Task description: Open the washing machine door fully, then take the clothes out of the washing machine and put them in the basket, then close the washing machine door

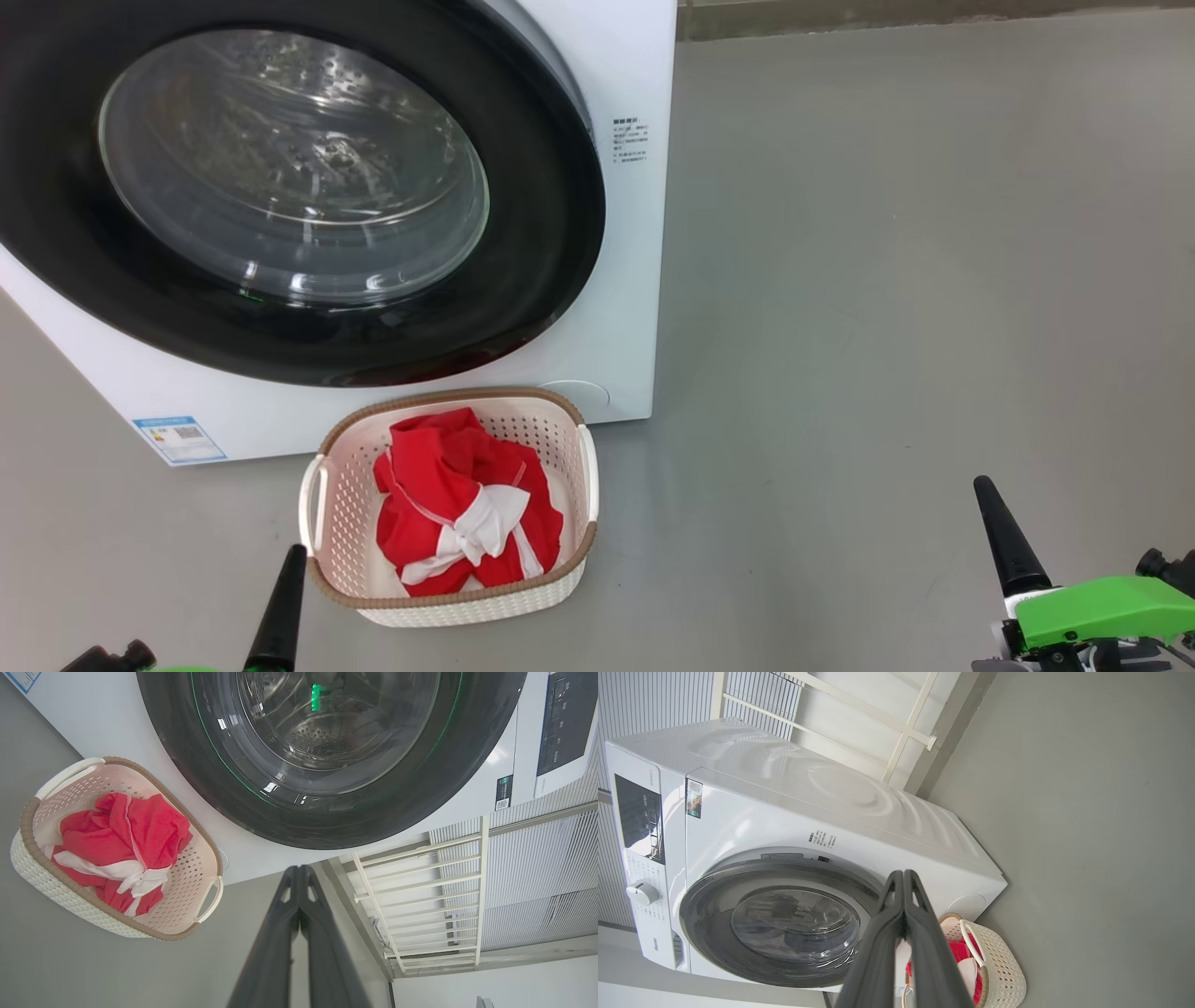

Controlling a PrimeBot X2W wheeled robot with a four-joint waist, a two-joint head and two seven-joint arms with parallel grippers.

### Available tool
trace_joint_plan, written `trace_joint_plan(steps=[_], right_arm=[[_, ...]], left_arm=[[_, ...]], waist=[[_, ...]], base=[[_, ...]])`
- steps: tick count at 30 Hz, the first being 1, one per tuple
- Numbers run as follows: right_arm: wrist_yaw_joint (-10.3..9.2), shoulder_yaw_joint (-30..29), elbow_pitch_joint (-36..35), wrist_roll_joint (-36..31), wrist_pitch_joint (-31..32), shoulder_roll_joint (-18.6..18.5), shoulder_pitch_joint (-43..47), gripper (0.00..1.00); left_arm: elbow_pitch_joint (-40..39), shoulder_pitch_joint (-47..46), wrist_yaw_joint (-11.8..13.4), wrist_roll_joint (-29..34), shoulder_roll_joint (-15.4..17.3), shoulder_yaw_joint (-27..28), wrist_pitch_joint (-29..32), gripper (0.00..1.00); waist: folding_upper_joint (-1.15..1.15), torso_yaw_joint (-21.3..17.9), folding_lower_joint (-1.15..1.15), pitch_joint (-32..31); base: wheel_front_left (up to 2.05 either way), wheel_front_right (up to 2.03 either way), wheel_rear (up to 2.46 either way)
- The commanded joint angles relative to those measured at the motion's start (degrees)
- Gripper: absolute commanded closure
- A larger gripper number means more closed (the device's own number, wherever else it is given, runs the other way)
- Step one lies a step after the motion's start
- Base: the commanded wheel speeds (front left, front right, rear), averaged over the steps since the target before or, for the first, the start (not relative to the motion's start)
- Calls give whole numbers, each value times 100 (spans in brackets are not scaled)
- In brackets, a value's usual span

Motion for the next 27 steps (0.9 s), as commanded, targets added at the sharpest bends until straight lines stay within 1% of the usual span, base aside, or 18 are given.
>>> trace_joint_plan(steps=[1,27], right_arm=[[-3,50,-166,105,36,-98,-262,100],[-4,-59,-231,1490,482,-96,-502,100]], left_arm=[[-153,-260,-30,-125,38,185,31,100],[-178,-418,-39,-1599,-44,342,466,100]], waist=[[0,-2,0,-4],[0,-55,0,-118]], base=[[0,0,0],[0,0,0]])
